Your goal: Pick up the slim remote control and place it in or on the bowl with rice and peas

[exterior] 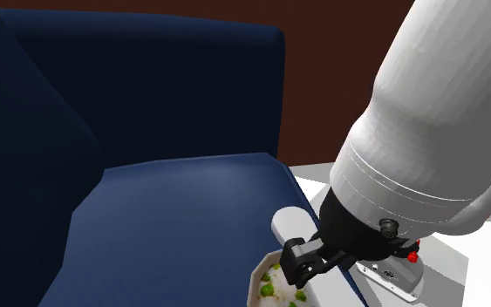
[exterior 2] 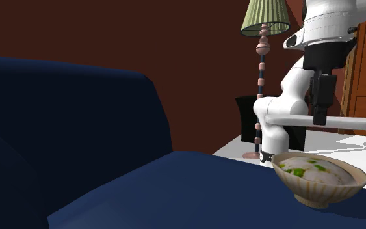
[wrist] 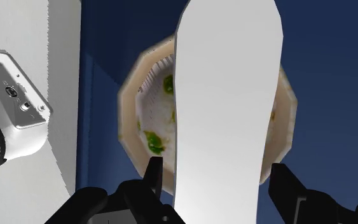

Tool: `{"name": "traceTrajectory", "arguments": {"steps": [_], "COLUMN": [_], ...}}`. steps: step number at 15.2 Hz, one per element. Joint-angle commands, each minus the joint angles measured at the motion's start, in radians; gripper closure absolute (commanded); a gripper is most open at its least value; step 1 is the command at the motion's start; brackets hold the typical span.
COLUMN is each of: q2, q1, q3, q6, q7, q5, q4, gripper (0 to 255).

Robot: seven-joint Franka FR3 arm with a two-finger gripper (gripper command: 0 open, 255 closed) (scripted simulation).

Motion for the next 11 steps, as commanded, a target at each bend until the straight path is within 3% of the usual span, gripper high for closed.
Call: {"name": "traceTrajectory", "arguments": {"steps": [1, 11], "q2": [-0.017, 0.000], "q1": [0.015, 0.017], "q3": [0.008, 0.071], "q6": [0.014, 0.146], "q7": [0.007, -0.001], "q5": [0.017, 0.055], "q4": [-0.028, -0.138], "gripper": [255, 255]}}
